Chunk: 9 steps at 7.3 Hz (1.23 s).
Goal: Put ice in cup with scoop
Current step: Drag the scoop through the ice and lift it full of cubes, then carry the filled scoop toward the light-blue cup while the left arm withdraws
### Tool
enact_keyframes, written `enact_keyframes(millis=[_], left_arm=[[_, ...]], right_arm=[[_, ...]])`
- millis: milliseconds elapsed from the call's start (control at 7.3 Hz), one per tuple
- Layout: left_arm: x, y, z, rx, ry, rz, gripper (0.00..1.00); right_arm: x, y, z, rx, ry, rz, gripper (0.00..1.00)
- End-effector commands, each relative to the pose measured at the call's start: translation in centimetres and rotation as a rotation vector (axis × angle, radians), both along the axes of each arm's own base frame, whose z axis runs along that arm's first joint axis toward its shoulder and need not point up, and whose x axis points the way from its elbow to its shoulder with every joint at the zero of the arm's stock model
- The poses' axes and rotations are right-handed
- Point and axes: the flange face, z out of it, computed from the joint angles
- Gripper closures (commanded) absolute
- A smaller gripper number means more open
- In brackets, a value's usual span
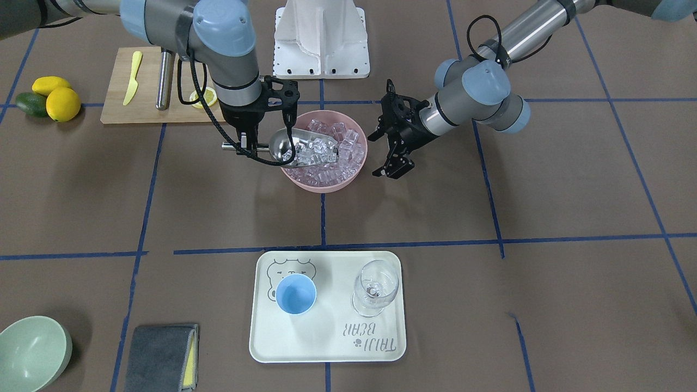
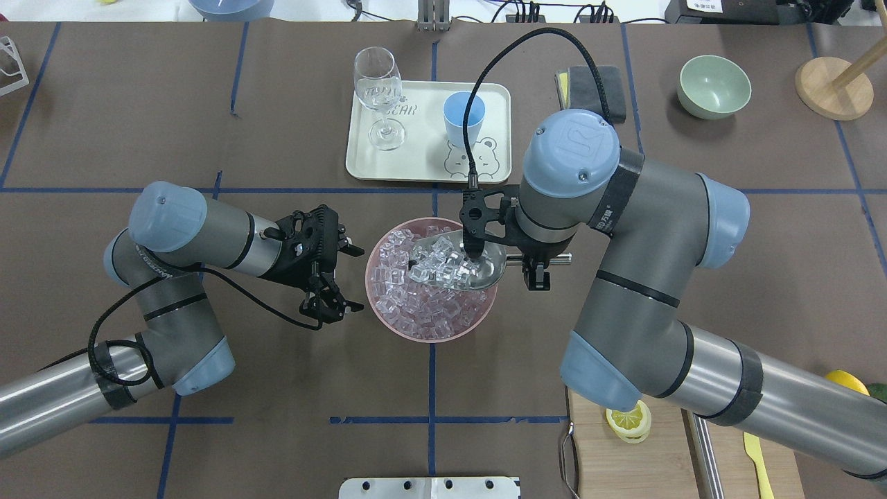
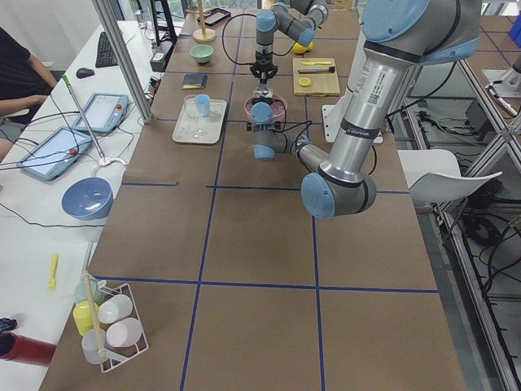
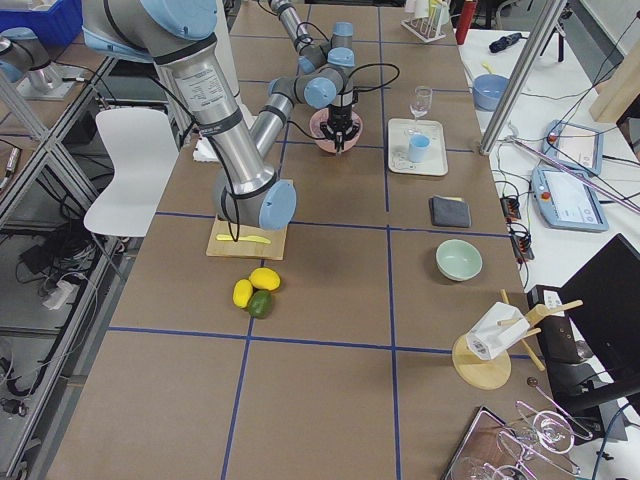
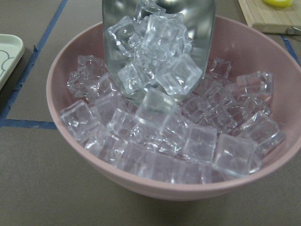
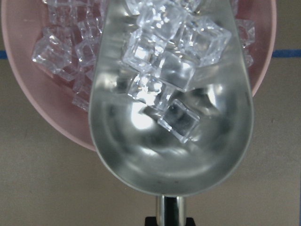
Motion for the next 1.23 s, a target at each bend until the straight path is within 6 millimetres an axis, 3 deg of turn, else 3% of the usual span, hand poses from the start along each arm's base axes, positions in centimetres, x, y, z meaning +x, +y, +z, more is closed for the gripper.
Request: enact_keyframes(millis=[0, 411, 685, 1096], left_arm=[[-0.1, 0.0, -0.1, 0.001, 0.002, -0.001, 0.00], [-0.1, 0.0, -0.1, 0.001, 0.002, -0.001, 0.00], [-0.2, 0.0, -0.1, -0.001, 0.001, 0.002, 0.00], [-1.4, -1.4, -0.1, -0.034, -0.002, -0.034, 0.00]], right_arm=[[2.3, -0.7, 0.7, -0.033, -0.061, -0.005, 1.00], [8.2, -3.2, -0.2, -0.087, -0.141, 0.029, 1.00], [13.0, -6.1, -0.8, -0.149, -0.203, 0.067, 1.00], [14.7, -6.6, -1.6, -0.202, -0.236, 0.112, 1.00]])
